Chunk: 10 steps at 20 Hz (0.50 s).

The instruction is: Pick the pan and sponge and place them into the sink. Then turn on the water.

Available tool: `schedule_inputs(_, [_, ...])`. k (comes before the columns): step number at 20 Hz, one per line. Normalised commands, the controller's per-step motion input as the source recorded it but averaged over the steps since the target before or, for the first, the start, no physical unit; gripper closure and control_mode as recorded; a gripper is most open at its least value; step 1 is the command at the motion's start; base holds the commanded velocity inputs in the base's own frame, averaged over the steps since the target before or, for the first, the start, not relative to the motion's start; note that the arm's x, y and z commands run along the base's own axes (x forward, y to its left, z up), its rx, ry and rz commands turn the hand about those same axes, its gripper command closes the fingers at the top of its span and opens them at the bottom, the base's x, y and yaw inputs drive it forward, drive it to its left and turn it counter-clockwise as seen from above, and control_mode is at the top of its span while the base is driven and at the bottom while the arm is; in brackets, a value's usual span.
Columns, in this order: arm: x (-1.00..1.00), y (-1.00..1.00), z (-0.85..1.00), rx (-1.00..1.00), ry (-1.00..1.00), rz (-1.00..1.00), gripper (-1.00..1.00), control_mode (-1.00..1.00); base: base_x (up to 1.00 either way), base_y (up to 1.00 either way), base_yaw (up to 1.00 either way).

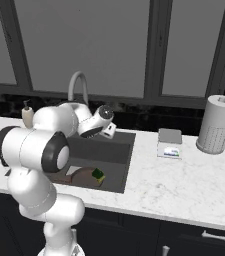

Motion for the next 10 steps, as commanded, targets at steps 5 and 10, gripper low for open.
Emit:
schedule_inputs(5, [0.15, -0.10, 0.00, 0.02, 0.03, 0.00, -1.00, -1.00, 0.00, 0.00, 0.00])
schedule_inputs(10, [0.35, 0.00, 0.00, 0.19, 0.00, 0.00, -1.00, -1.00, 0.00, 0.00, 0.00])
